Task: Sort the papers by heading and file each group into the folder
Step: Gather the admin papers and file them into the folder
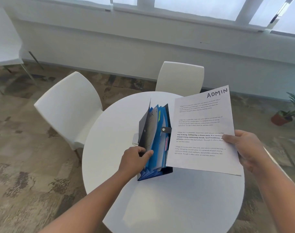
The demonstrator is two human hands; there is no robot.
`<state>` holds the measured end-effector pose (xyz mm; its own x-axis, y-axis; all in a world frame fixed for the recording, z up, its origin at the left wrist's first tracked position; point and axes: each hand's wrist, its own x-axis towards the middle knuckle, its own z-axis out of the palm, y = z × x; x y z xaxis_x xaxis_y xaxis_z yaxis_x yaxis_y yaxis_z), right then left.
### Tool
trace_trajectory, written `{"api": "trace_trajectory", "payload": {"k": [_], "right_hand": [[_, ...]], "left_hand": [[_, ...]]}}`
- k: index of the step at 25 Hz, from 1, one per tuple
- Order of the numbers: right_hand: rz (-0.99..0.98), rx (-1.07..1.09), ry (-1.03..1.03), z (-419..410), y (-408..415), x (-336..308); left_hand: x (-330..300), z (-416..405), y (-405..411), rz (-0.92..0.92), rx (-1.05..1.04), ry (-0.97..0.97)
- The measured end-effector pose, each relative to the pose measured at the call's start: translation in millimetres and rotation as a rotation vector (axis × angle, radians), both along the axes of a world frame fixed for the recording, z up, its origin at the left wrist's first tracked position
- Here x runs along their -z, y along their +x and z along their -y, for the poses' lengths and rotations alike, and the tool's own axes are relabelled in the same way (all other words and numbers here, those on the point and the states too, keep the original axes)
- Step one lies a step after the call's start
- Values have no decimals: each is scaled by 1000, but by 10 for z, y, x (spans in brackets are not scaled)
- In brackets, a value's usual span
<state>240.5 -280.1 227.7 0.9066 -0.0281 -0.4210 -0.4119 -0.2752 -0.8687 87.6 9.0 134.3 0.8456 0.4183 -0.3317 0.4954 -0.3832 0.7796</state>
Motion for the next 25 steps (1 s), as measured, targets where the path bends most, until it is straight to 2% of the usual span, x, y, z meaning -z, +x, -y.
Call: {"api": "trace_trajectory", "payload": {"k": [4, 10, 13, 18, 25], "right_hand": [[34, 10, 4, -41, -54, -134], [112, -59, -53, -378, -156, -145], [214, -114, -193, -628, -213, -123], [396, -279, -559, -962, -261, -96], [319, -400, -744, -1313, -232, 73]], "left_hand": [[50, 5, 13, -4, 2, 56], [131, 59, 41, -4, -53, -60], [139, 82, 63, -3, -53, -89], [175, 83, 78, -13, -48, -121], [211, 48, 83, -12, -51, -116]]}}
